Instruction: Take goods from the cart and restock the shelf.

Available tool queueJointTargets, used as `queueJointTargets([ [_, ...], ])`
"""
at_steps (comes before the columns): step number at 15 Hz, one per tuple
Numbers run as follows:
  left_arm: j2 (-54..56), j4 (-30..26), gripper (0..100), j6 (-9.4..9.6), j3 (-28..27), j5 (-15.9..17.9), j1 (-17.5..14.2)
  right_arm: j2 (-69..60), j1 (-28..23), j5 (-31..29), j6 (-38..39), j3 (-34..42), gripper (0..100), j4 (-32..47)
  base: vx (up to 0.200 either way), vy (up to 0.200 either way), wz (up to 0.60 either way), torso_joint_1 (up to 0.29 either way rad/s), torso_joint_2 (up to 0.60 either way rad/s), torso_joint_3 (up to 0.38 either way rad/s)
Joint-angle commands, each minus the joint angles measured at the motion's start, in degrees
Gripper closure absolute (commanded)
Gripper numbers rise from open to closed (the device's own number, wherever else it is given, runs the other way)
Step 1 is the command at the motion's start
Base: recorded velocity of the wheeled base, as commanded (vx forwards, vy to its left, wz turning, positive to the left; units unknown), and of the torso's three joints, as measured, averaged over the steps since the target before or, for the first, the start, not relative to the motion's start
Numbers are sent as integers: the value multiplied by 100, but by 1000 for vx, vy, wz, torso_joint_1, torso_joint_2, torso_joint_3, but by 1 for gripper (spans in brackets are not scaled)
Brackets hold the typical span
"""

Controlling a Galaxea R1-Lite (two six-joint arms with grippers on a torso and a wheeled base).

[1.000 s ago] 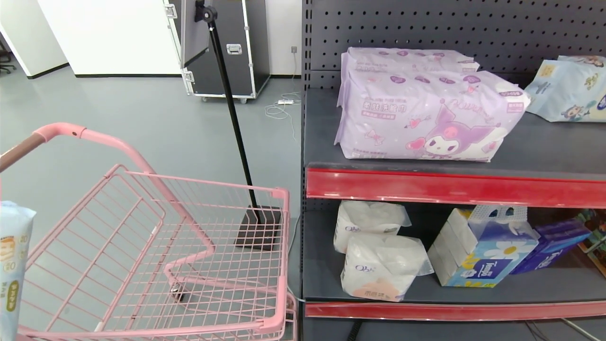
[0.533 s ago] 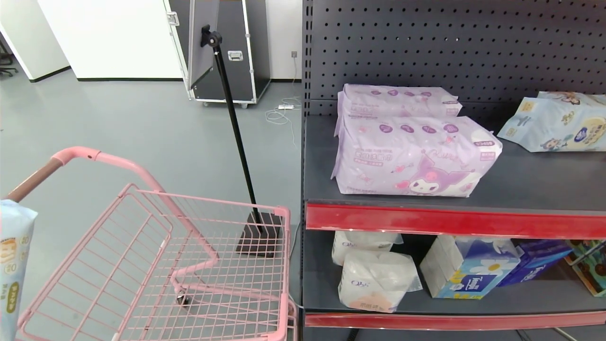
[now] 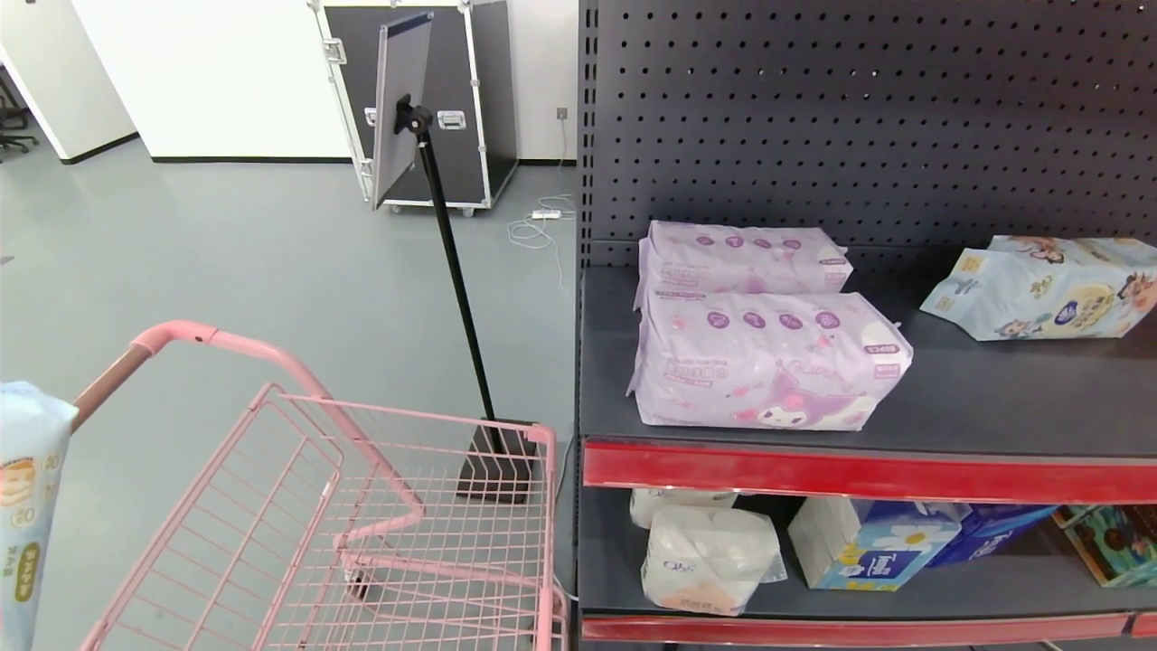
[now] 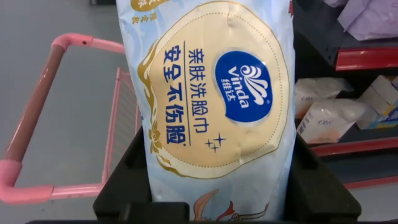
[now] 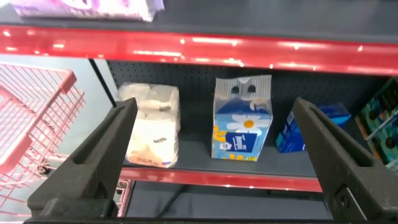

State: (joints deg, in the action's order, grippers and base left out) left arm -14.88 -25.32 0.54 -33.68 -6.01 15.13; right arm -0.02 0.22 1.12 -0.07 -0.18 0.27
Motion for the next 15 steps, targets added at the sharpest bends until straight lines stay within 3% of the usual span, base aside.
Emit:
queueJointTargets([
  [1,-32,1,100,69,-16,-5,34,2,4,2,-1,1,0,0,0,0,0,163,-408,-242],
  [6,-58,1,100,403,-16,-146,34,2,4,2,-1,1,0,0,0,0,0,78,-184,-107],
  [11,-32,10,100,403,-16,-155,34,2,-4,11,-1,1,0,0,0,0,0,0,0,0],
  [15,-41,1,100,403,-7,-146,34,2,-4,11,-1,1,0,0,0,-200,0,4,-1,5],
])
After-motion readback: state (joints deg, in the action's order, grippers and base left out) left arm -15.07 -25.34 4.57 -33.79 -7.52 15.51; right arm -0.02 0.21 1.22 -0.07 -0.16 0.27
